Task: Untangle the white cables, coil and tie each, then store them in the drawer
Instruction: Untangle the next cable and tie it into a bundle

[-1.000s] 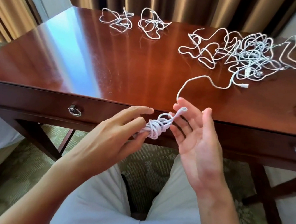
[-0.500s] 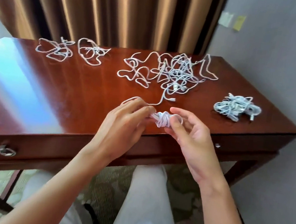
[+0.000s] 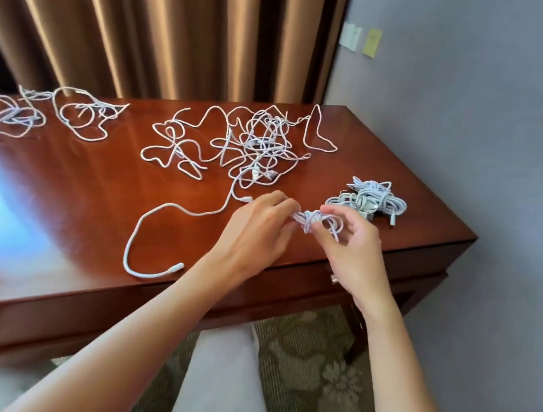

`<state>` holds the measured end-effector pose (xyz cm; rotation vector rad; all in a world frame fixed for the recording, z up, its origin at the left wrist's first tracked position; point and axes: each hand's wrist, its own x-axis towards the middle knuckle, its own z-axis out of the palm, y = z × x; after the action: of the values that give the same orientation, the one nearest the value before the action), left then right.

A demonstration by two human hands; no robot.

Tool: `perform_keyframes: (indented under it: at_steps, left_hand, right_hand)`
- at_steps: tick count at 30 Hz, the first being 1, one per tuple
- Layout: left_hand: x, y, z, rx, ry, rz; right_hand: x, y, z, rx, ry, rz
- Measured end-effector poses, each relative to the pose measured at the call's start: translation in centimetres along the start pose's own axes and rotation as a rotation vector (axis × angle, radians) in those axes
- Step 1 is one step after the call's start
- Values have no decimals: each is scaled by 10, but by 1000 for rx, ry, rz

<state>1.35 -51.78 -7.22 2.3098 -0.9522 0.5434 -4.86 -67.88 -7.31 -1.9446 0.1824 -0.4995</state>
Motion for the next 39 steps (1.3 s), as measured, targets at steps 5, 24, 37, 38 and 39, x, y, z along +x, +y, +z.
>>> perform_keyframes:
  at_steps: [5, 24, 37, 38, 39]
  left_hand:
    - [24, -2, 36, -25, -139, -96]
    - [7, -32, -15, 168, -118, -153]
    - [-50, -123, -122, 229, -70, -415]
    - [-56, -134, -130, 222, -75, -445]
    - [-62, -145, -137, 237, -88, -464]
  right_hand:
    - [19, 24, -1, -280, 45, 5]
    - [24, -7, 32, -488, 136, -151]
    - [38, -90, 165, -581, -429, -289]
    - [42, -98, 181, -583, -462, -307]
    - [46, -104, 197, -585, -499, -319]
